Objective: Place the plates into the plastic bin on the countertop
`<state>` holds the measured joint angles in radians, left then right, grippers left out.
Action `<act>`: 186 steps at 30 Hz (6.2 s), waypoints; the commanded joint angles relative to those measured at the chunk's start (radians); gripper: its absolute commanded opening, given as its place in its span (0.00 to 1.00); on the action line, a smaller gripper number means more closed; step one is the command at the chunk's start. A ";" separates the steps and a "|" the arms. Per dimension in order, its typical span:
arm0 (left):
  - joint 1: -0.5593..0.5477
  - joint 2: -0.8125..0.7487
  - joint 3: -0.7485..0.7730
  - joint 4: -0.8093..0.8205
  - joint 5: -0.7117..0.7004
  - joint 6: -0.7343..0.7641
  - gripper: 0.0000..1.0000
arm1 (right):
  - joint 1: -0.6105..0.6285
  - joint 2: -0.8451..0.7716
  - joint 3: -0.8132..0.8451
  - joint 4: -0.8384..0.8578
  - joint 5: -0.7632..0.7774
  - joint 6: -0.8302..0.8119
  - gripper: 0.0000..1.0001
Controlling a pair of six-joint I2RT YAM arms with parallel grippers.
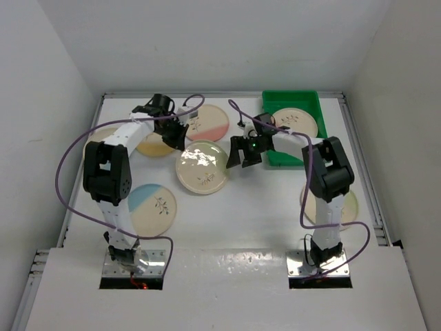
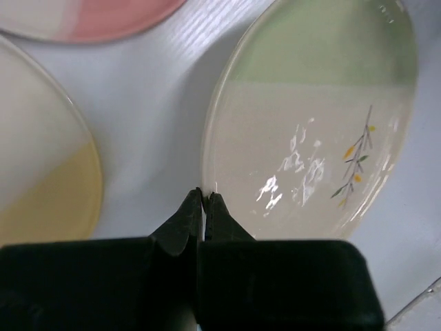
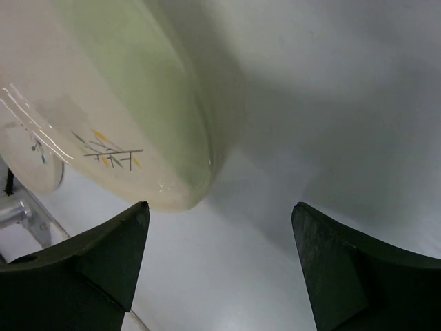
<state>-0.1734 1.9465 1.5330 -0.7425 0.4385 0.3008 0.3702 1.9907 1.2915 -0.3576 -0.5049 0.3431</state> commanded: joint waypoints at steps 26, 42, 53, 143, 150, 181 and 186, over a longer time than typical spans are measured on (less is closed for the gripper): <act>0.046 -0.118 0.165 -0.050 -0.041 0.146 0.50 | -0.126 -0.174 -0.027 0.545 -0.288 0.447 0.00; 0.222 -0.164 -0.151 -0.225 -0.297 0.216 0.73 | -0.588 -0.290 -0.308 0.781 0.133 0.826 0.00; 0.293 -0.140 -0.287 -0.124 -0.360 0.193 0.73 | -0.588 -0.152 -0.288 0.712 0.174 0.784 0.02; 0.308 -0.241 -0.007 0.051 -0.222 -0.056 0.63 | -0.276 -0.167 -0.024 0.635 -0.298 0.569 0.00; 0.463 -0.149 0.016 0.101 -0.484 -0.255 0.70 | -0.553 -0.208 -0.150 0.566 0.020 0.738 0.00; 0.661 -0.026 -0.033 0.140 -0.382 -0.215 0.74 | -0.583 -0.029 -0.097 0.175 0.229 0.588 0.54; 0.670 -0.003 -0.013 0.140 -0.365 -0.204 0.77 | -0.560 -0.061 -0.038 0.050 0.344 0.496 0.66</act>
<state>0.4759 1.9347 1.4776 -0.6189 0.0532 0.0887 -0.2081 1.9423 1.1877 -0.1944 -0.2638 0.9237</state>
